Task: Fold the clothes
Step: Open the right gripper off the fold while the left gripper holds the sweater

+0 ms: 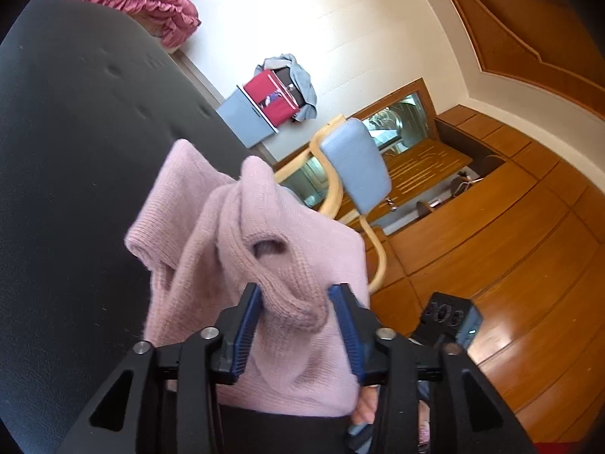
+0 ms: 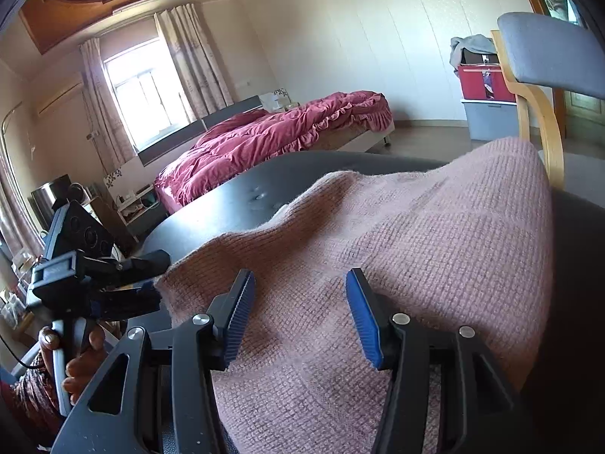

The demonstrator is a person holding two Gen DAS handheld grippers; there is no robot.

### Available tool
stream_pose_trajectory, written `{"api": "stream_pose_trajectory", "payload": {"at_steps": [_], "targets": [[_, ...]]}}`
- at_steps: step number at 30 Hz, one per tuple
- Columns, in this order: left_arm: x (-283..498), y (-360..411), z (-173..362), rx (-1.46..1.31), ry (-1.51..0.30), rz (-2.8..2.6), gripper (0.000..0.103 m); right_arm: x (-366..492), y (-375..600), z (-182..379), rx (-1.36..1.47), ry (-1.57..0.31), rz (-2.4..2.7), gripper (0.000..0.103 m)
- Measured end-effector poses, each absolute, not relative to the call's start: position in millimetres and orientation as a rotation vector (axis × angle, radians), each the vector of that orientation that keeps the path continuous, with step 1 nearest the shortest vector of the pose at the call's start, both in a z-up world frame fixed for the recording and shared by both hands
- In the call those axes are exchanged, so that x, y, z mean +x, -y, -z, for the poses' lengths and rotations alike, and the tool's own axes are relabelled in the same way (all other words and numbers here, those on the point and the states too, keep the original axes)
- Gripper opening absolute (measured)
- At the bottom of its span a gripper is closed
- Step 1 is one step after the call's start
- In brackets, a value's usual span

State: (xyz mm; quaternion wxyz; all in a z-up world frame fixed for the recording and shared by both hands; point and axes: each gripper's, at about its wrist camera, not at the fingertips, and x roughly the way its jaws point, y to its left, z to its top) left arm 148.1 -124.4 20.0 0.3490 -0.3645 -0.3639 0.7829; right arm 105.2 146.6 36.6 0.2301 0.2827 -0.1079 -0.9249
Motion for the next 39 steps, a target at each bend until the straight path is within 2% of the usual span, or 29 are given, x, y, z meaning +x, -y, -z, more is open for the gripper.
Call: {"api": "stream_pose_trajectory", "payload": {"at_steps": [1,3,6,11,13,14,15,16,25,29,35,39], "targets": [[148,124,-22,-0.958,0.941,-2.023,0.047,106,-146,-37,0.778,0.293,2.546,0.054],[147,120,-27,-0.984,0.913,-2.027,0.056,105,-146,-36,0.779,0.292,2.546,0.054],[145,113,-34,-1.012,0.866,-2.028,0.062,105,-146,-36,0.78,0.296,2.545,0.054],[129,97,-34,-1.12,0.768,-2.127,0.062,107,-145,-37,0.781,0.294,2.546,0.054],[121,96,-25,-1.154,0.776,-2.148,0.06,107,-144,-37,0.781,0.292,2.547,0.054],[117,96,-20,-1.158,0.787,-2.147,0.049,107,-144,-37,0.781,0.292,2.548,0.054],[119,99,-20,-1.126,0.8,-2.152,0.018,107,-144,-37,0.781,0.291,2.548,0.054],[123,103,-22,-1.078,0.813,-2.159,0.015,107,-144,-37,0.781,0.291,2.549,0.054],[162,136,-38,-0.65,0.892,-2.218,0.012,118,-158,-49,0.649,0.351,2.601,0.054],[163,133,-10,-0.774,0.839,-2.302,0.012,113,-156,-43,0.688,0.362,2.58,0.052],[149,150,25,-0.904,1.062,-2.277,0.013,122,-161,-51,0.66,0.359,2.602,0.052],[149,151,29,-0.893,1.085,-2.26,0.013,146,-176,-70,0.601,0.368,2.655,0.038]]}}
